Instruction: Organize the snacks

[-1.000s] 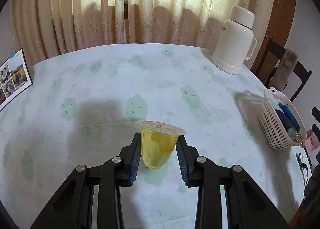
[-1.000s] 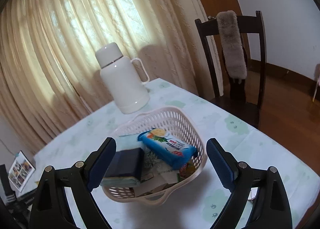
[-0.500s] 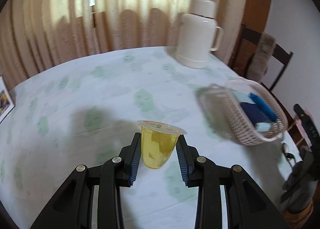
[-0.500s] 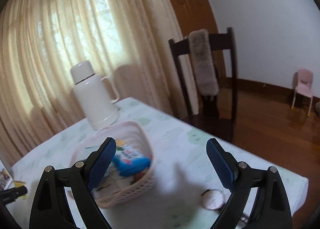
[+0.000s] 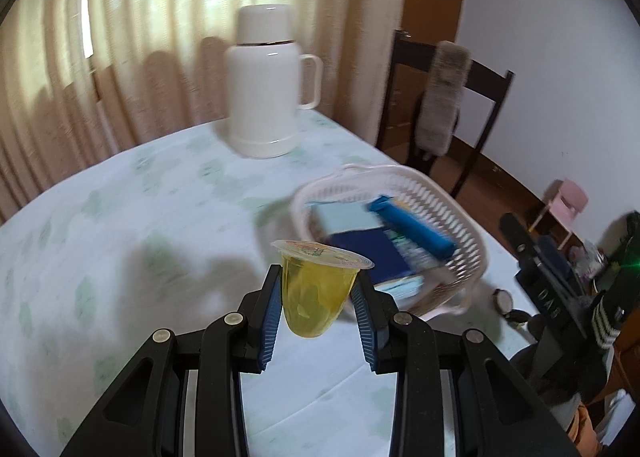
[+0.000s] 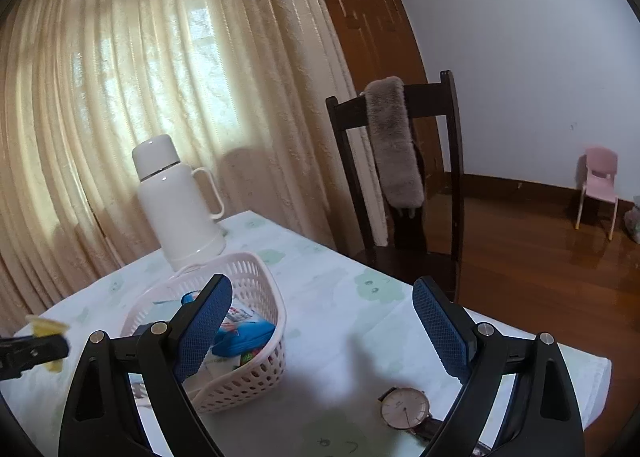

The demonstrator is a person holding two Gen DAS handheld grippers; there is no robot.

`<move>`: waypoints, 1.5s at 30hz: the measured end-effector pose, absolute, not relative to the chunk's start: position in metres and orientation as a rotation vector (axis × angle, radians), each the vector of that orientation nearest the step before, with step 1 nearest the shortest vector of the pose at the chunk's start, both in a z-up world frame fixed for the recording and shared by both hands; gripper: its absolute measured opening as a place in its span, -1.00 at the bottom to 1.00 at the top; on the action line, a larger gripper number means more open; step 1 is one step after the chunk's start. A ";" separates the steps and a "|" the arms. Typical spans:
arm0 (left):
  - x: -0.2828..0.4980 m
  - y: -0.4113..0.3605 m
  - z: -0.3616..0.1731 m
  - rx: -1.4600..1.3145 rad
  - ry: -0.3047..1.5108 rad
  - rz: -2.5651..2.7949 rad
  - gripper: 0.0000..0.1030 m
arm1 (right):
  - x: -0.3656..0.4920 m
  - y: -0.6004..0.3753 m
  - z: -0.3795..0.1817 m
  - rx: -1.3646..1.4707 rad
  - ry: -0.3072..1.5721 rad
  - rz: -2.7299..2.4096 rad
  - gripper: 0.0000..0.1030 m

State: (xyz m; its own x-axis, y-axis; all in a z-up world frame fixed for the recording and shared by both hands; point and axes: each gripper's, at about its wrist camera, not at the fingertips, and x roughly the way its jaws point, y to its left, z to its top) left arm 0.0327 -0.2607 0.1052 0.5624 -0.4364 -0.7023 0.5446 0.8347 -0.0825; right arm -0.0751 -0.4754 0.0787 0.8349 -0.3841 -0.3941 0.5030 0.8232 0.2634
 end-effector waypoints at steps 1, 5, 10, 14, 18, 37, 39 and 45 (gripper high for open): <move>0.032 -0.267 0.105 0.157 0.780 -0.589 -0.40 | -0.075 -0.476 0.078 0.378 0.336 -0.477 0.79; 0.034 -0.292 0.103 0.185 0.778 -0.625 -0.40 | -0.078 -0.479 0.077 0.400 0.331 -0.482 0.79; 0.036 -0.315 0.099 0.210 0.783 -0.658 -0.40 | -0.078 -0.482 0.074 0.427 0.341 -0.485 0.79; 0.039 -0.326 0.094 0.219 0.797 -0.672 -0.40 | -0.080 -0.486 0.073 0.450 0.340 -0.494 0.79; 0.044 -0.334 0.087 0.216 0.820 -0.672 -0.32 | -0.080 -0.484 0.073 0.446 0.337 -0.495 0.79; 0.038 -0.317 0.092 0.200 0.792 -0.618 0.08 | -0.079 -0.485 0.071 0.450 0.351 -0.492 0.79; 0.037 -0.313 0.093 0.204 0.783 -0.601 0.16 | -0.079 -0.484 0.072 0.446 0.349 -0.489 0.79; 0.036 -0.298 0.088 0.215 0.793 -0.524 0.38 | -0.080 -0.484 0.072 0.445 0.348 -0.461 0.80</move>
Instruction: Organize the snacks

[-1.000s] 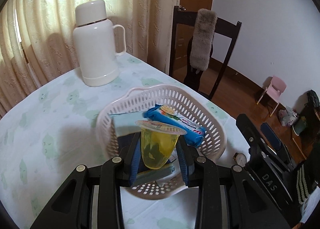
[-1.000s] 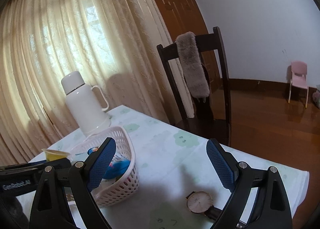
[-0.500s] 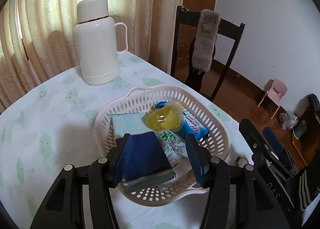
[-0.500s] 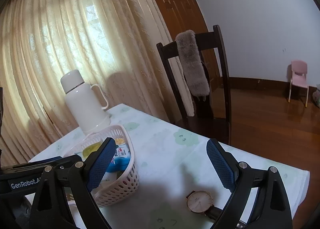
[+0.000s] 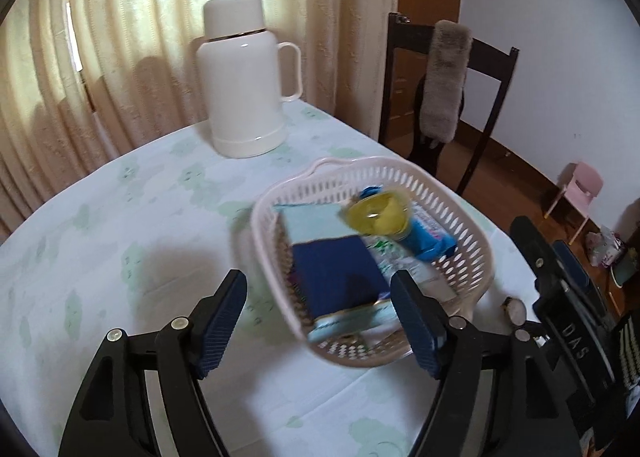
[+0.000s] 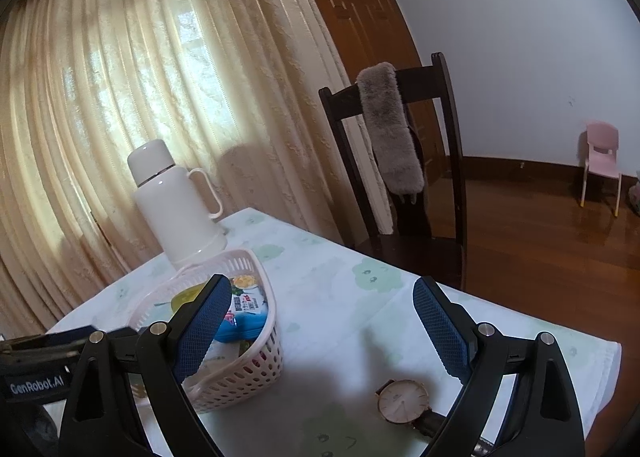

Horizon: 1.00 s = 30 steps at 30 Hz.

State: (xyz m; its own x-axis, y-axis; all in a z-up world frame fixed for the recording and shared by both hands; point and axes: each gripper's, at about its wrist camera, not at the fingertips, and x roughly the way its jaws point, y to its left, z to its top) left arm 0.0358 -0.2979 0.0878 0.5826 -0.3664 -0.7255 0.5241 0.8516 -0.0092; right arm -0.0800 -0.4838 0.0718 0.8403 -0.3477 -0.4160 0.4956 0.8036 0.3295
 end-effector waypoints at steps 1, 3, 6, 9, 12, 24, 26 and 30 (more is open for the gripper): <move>0.036 -0.295 0.087 0.214 0.796 -0.519 0.39 | -0.080 -0.484 0.072 0.448 0.349 -0.454 0.80; 0.035 -0.289 0.087 0.205 0.794 -0.498 0.45 | -0.080 -0.484 0.071 0.465 0.349 -0.422 0.80; 0.032 -0.279 0.089 0.207 0.768 -0.455 0.47 | -0.078 -0.483 0.069 0.489 0.353 -0.346 0.81; 0.032 -0.268 0.092 0.220 0.737 -0.399 0.49 | -0.076 -0.476 0.068 0.482 0.361 -0.280 0.82; 0.035 -0.258 0.091 0.224 0.727 -0.350 0.59 | -0.073 -0.465 0.070 0.443 0.362 -0.241 0.83; 0.034 -0.234 0.092 0.268 0.659 -0.244 0.64 | -0.071 -0.438 0.067 0.327 0.418 -0.180 0.85; 0.033 -0.233 0.092 0.275 0.650 -0.241 0.65 | -0.072 -0.437 0.067 0.321 0.419 -0.179 0.88; 0.033 -0.232 0.092 0.279 0.646 -0.239 0.66 | -0.070 -0.439 0.064 0.333 0.447 -0.160 0.90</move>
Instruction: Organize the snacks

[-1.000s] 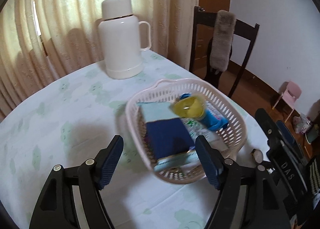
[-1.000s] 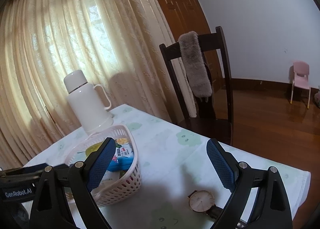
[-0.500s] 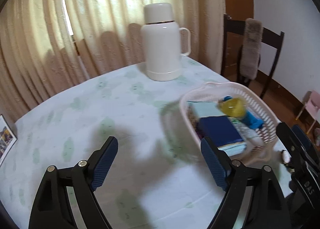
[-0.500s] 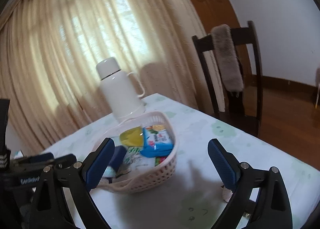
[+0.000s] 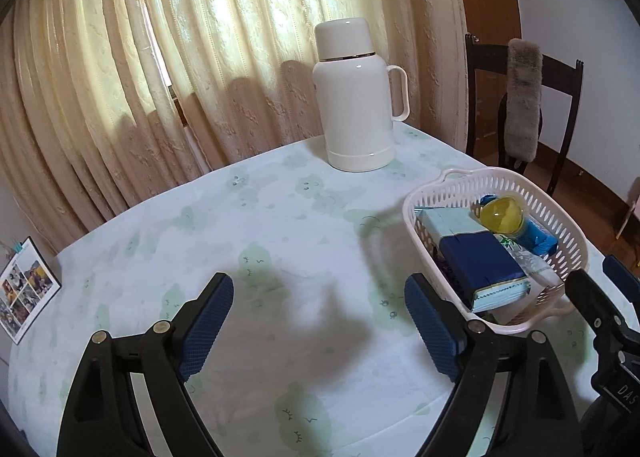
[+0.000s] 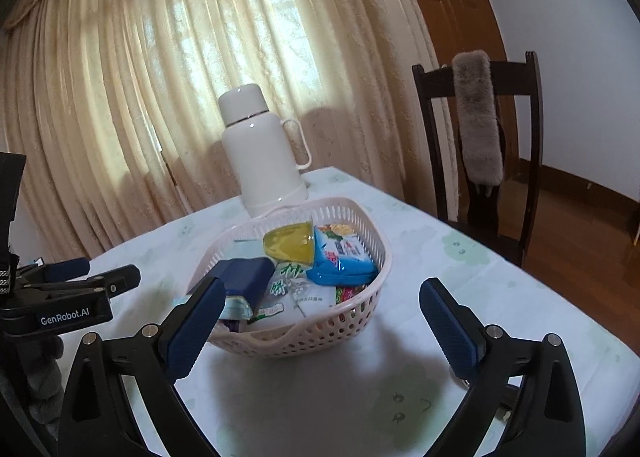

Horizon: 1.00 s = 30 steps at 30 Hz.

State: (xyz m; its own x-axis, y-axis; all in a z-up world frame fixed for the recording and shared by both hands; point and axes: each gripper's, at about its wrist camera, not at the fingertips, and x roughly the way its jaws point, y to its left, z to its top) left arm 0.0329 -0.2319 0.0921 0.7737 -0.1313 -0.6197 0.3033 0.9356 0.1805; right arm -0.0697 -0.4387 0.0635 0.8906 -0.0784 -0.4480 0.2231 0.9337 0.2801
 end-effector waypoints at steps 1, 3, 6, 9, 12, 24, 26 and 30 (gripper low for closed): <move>0.033 -0.232 0.092 0.279 0.646 -0.239 0.66 | -0.069 -0.438 0.063 0.333 0.451 -0.156 0.90; 0.033 -0.232 0.092 0.284 0.642 -0.237 0.66 | -0.069 -0.436 0.063 0.327 0.455 -0.147 0.90; 0.031 -0.233 0.093 0.298 0.627 -0.227 0.66 | -0.067 -0.430 0.063 0.303 0.463 -0.120 0.90; 0.029 -0.235 0.094 0.311 0.612 -0.221 0.66 | -0.065 -0.423 0.064 0.272 0.469 -0.107 0.90; 0.028 -0.238 0.094 0.331 0.598 -0.213 0.71 | -0.066 -0.420 0.064 0.257 0.468 -0.107 0.90; 0.023 -0.245 0.094 0.436 0.553 -0.195 0.77 | -0.066 -0.419 0.066 0.247 0.472 -0.088 0.90; 0.022 -0.244 0.093 0.463 0.540 -0.189 0.77 | -0.066 -0.419 0.066 0.248 0.473 -0.085 0.90; 0.020 -0.242 0.092 0.486 0.543 -0.206 0.78 | -0.066 -0.417 0.066 0.240 0.475 -0.079 0.90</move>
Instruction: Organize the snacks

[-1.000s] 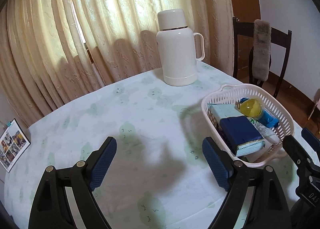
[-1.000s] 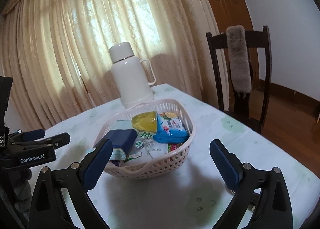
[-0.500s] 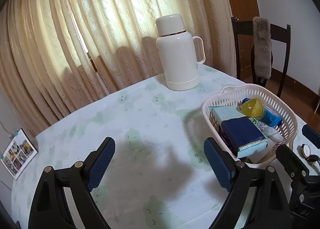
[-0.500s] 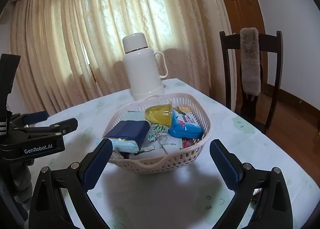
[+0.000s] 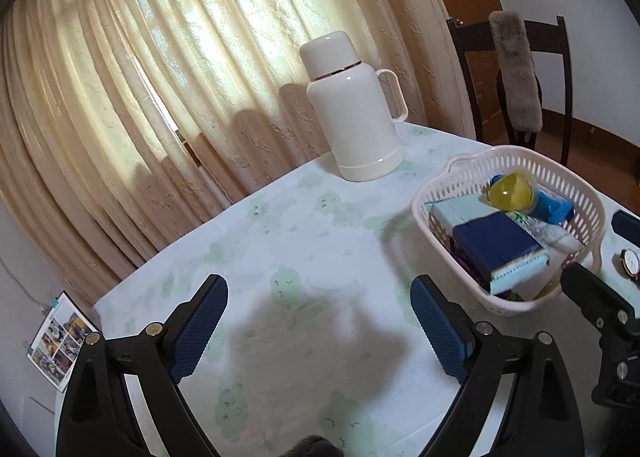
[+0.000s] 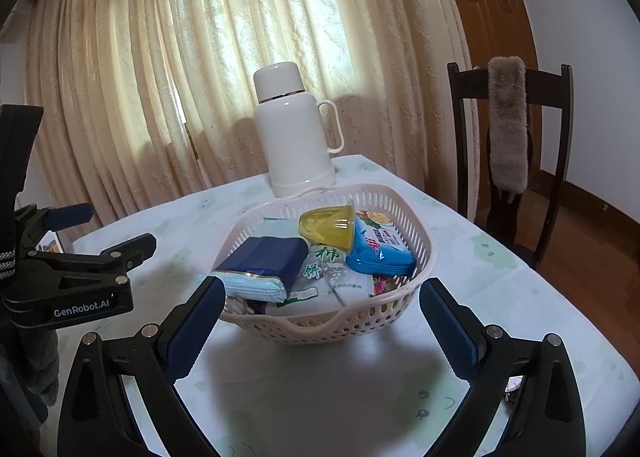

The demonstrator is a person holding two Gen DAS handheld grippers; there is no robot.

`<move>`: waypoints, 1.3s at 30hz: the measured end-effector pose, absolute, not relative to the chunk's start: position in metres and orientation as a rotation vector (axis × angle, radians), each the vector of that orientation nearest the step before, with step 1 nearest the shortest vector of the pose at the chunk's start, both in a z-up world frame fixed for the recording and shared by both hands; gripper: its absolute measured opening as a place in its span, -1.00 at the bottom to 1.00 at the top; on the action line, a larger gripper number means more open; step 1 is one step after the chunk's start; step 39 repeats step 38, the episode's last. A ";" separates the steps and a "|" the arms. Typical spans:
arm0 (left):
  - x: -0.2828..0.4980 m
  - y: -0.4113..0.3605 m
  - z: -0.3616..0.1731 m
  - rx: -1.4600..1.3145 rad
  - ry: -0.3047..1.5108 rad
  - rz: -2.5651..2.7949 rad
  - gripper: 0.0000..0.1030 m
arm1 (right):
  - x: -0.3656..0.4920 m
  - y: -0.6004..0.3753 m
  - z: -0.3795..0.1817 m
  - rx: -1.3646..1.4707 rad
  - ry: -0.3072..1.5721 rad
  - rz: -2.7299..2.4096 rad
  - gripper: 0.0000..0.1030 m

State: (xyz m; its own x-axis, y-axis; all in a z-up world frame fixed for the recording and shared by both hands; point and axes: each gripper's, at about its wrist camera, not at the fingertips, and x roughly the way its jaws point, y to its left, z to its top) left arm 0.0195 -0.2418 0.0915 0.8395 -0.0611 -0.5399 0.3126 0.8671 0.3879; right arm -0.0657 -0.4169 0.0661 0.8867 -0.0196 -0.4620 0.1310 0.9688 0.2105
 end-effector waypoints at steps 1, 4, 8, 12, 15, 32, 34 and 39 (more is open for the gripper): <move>0.019 -0.241 0.091 0.491 0.541 -0.207 0.80 | -0.065 -0.416 0.066 0.238 0.476 -0.078 0.90; 0.016 -0.244 0.088 0.530 0.527 -0.202 0.88 | -0.065 -0.416 0.065 0.233 0.479 -0.080 0.90; 0.012 -0.251 0.083 0.602 0.498 -0.156 0.90 | -0.065 -0.415 0.065 0.232 0.479 -0.079 0.90; 0.012 -0.252 0.081 0.623 0.493 -0.145 0.90 | -0.065 -0.415 0.065 0.231 0.478 -0.078 0.90; 0.010 -0.254 0.081 0.638 0.487 -0.144 0.91 | -0.065 -0.414 0.065 0.232 0.478 -0.079 0.90; 0.003 -0.260 0.079 0.665 0.474 -0.160 0.92 | -0.064 -0.414 0.064 0.232 0.481 -0.079 0.90; 0.003 -0.261 0.080 0.667 0.473 -0.162 0.92 | -0.064 -0.414 0.063 0.234 0.483 -0.080 0.90; 0.002 -0.260 0.080 0.666 0.477 -0.163 0.92 | -0.065 -0.414 0.061 0.235 0.486 -0.083 0.90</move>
